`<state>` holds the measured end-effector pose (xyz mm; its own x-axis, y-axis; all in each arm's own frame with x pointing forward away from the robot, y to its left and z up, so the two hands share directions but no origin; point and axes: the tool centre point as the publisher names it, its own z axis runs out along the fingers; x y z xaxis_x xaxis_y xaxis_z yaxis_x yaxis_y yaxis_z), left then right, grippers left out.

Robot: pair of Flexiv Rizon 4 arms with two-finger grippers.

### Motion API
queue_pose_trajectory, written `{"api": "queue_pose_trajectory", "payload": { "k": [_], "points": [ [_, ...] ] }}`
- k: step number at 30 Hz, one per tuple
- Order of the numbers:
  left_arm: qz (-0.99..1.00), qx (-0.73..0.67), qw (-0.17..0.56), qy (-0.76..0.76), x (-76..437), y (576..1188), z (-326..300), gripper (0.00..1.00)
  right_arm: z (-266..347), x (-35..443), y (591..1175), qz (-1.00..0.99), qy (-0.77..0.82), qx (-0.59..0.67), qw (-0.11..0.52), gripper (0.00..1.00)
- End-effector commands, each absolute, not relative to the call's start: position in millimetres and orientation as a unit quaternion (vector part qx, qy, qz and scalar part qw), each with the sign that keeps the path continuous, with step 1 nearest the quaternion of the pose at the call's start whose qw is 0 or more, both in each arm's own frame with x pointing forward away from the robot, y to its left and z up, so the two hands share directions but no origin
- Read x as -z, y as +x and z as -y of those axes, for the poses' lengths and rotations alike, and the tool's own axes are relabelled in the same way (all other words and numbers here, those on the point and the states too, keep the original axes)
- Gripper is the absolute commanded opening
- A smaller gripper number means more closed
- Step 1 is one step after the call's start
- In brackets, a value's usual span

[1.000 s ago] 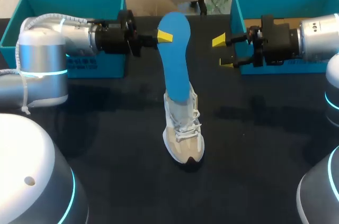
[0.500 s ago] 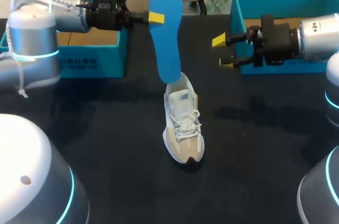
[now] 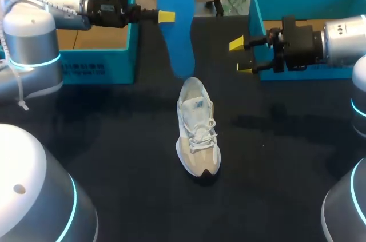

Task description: Take the shoe out of the shoebox, open the shoe tongue, remove and reinsert the insole, then place the shoe into the shoebox

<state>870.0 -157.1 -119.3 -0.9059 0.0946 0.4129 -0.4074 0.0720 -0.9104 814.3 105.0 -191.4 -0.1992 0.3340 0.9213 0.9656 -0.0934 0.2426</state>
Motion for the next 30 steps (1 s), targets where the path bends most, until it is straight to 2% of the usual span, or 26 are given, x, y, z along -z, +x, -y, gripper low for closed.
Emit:
{"api": "queue_pose_trajectory", "payload": {
  "k": [1, 13, 30],
  "points": [
    [0.735, -0.67, -0.067, -0.08, 125, 861, 157, 0.0, -107, 191, 815, 0.593, -0.548, 0.497, 0.317, 1.0],
    [0.694, -0.668, -0.183, -0.197, 140, 876, 154, 0.0, -107, 191, 815, 0.593, -0.548, 0.497, 0.317, 1.0],
    [0.69, -0.676, -0.179, -0.186, 140, 877, 155, 0.0, -107, 191, 815, 0.593, -0.548, 0.497, 0.317, 1.0]
  ]
}}
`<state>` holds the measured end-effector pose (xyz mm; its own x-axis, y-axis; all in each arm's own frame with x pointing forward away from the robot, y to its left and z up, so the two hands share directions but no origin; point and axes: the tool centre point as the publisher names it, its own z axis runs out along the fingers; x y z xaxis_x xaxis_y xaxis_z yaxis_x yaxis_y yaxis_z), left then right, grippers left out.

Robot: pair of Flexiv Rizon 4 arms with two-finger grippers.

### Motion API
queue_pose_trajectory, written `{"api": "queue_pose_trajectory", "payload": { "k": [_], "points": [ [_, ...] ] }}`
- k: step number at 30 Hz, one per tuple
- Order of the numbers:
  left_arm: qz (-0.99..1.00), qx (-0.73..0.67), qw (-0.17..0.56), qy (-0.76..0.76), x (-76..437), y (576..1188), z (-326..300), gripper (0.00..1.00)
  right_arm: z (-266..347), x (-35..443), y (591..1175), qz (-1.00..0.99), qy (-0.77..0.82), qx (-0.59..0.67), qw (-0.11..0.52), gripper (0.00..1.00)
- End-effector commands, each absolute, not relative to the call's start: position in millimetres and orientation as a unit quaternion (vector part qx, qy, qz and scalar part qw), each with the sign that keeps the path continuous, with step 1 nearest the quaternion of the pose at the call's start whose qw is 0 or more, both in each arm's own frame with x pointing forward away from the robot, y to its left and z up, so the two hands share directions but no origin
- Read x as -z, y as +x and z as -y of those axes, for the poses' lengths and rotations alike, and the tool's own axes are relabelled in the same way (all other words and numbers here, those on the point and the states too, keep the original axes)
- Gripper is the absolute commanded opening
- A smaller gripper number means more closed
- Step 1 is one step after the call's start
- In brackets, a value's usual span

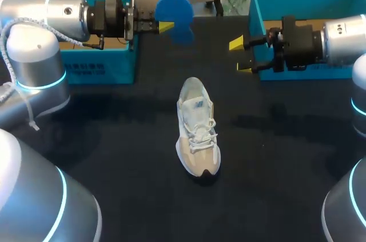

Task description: Take the shoe out of the shoebox, open the shoe tongue, remove and reinsert the insole, then place the shoe into the shoebox

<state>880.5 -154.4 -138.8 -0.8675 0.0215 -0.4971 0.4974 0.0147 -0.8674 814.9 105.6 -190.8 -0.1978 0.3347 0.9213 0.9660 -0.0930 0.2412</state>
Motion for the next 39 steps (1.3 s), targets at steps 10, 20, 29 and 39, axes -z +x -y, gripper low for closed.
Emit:
{"api": "queue_pose_trajectory", "payload": {
  "k": [10, 20, 29, 39],
  "points": [
    [-0.674, 0.653, 0.24, 0.249, 148, 874, 156, 0.0, -107, 191, 815, 0.593, -0.548, 0.497, 0.317, 1.0],
    [-0.568, 0.57, 0.422, 0.418, 166, 881, 159, 0.0, -107, 191, 815, 0.593, -0.548, 0.497, 0.317, 1.0],
    [-0.5, 0.49, 0.533, 0.475, 180, 887, 166, 0.0, -107, 191, 815, 0.593, -0.548, 0.497, 0.317, 1.0],
    [-0.47, 0.425, 0.569, 0.524, 188, 881, 172, 0.0, -107, 191, 815, 0.593, -0.548, 0.497, 0.317, 1.0]
  ]
}}
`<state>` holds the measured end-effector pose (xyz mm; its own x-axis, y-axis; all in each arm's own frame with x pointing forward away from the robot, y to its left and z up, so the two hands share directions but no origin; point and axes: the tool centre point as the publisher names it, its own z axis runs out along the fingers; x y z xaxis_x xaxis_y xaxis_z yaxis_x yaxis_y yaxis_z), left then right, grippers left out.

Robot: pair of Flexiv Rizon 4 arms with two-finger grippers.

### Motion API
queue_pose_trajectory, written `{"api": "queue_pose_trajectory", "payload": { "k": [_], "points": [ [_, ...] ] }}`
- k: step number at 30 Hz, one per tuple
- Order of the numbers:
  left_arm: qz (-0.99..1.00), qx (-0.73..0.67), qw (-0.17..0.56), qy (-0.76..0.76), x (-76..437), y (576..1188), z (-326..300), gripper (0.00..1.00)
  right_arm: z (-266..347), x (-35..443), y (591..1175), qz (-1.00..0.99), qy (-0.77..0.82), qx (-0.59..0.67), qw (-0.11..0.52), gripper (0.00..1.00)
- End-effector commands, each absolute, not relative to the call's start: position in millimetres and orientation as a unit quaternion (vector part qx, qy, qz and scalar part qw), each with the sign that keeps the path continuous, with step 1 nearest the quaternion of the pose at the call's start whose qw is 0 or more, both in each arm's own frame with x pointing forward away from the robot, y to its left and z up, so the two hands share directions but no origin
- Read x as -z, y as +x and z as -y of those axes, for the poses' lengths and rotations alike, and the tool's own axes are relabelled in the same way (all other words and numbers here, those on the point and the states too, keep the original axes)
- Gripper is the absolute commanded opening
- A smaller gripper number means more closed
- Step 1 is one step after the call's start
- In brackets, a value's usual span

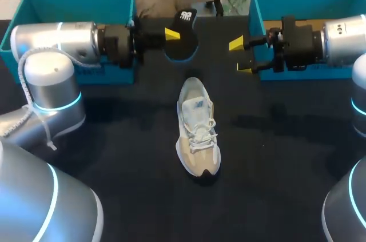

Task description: Take the shoe out of the shoebox, open the shoe tongue, remove and reinsert the insole, then place the shoe into the shoebox

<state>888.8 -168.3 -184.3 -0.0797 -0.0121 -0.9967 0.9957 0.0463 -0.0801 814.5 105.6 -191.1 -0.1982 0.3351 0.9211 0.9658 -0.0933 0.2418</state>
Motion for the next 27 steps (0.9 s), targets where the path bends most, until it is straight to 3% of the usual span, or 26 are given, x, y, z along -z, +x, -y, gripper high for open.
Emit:
{"api": "queue_pose_trajectory", "payload": {
  "k": [1, 27],
  "points": [
    [-0.471, 0.426, 0.569, 0.522, 188, 881, 173, 0.0, -107, 191, 815, 0.593, -0.548, 0.497, 0.317, 1.0],
    [-0.488, 0.423, 0.571, 0.507, 196, 878, 199, 0.0, -155, 198, 843, 0.601, -0.512, 0.483, 0.379, 1.0]
  ]
}}
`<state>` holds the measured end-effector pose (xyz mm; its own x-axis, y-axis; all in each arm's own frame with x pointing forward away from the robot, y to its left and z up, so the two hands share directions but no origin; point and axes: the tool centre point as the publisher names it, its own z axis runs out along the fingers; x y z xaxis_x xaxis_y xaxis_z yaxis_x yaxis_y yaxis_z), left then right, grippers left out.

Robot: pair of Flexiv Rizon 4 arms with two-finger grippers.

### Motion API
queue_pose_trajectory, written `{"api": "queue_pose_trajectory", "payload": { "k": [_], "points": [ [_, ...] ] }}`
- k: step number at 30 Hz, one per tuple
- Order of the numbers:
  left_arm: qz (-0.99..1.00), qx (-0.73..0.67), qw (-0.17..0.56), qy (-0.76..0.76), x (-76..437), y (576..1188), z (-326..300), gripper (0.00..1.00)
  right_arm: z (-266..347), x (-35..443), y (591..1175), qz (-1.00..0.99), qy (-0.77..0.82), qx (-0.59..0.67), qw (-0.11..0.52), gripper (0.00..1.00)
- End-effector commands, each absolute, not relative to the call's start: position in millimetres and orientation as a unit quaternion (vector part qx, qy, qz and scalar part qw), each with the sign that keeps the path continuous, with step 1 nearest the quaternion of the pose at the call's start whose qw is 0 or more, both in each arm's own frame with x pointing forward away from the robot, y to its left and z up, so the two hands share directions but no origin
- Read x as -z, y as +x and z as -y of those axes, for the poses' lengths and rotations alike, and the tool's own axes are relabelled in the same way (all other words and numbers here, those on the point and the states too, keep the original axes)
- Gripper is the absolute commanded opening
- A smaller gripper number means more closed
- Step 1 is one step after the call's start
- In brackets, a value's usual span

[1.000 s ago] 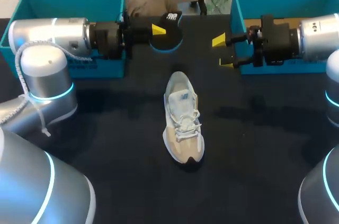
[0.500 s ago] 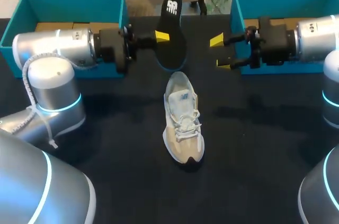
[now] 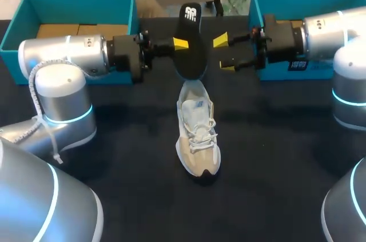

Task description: Take the shoe out of the shoebox, open the shoe tongue, remove and reinsert the insole, then place the shoe into the shoebox

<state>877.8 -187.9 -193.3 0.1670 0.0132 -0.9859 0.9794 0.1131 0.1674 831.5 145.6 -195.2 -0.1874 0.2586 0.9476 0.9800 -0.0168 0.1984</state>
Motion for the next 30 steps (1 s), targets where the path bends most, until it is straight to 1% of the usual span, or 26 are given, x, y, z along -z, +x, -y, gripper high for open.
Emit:
{"api": "queue_pose_trajectory", "payload": {
  "k": [1, 5, 6, 7, 8, 9, 14, 15, 17, 22, 24, 30],
  "points": [
    [-0.488, 0.421, 0.573, 0.506, 196, 878, 201, 0.0, -157, 199, 843, 0.601, -0.511, 0.482, 0.38, 1.0],
    [-0.489, 0.423, 0.573, 0.503, 197, 877, 208, 0.0, -163, 200, 845, 0.602, -0.507, 0.482, 0.385, 1.0],
    [-0.489, 0.423, 0.574, 0.503, 198, 878, 210, 0.0, -164, 200, 845, 0.603, -0.505, 0.482, 0.387, 0.58],
    [-0.488, 0.423, 0.574, 0.503, 198, 878, 211, 0.0, -166, 201, 845, 0.603, -0.503, 0.481, 0.389, 0.46],
    [-0.488, 0.423, 0.576, 0.501, 199, 878, 212, 0.0, -167, 201, 845, 0.603, -0.503, 0.481, 0.389, 0.43],
    [-0.49, 0.423, 0.576, 0.499, 199, 879, 214, 0.0, -168, 201, 845, 0.604, -0.502, 0.481, 0.391, 0.36],
    [-0.49, 0.422, 0.579, 0.496, 198, 881, 217, 0.0, -172, 203, 844, 0.603, -0.499, 0.481, 0.395, 0.37],
    [-0.49, 0.422, 0.58, 0.495, 198, 881, 218, 0.0, -173, 204, 844, 0.603, -0.498, 0.481, 0.396, 0.35],
    [-0.49, 0.422, 0.58, 0.495, 199, 881, 219, 0.0, -175, 204, 844, 0.603, -0.497, 0.481, 0.397, 0.27],
    [-0.49, 0.423, 0.58, 0.495, 200, 883, 221, 0.0, -176, 205, 843, 0.603, -0.496, 0.481, 0.4, 0.22],
    [-0.49, 0.423, 0.58, 0.495, 200, 883, 222, 0.0, -177, 205, 842, 0.602, -0.495, 0.48, 0.401, 0.17],
    [-0.49, 0.422, 0.581, 0.495, 200, 883, 225, 0.0, -177, 206, 841, 0.602, -0.494, 0.481, 0.402, 0.09]
  ]
}}
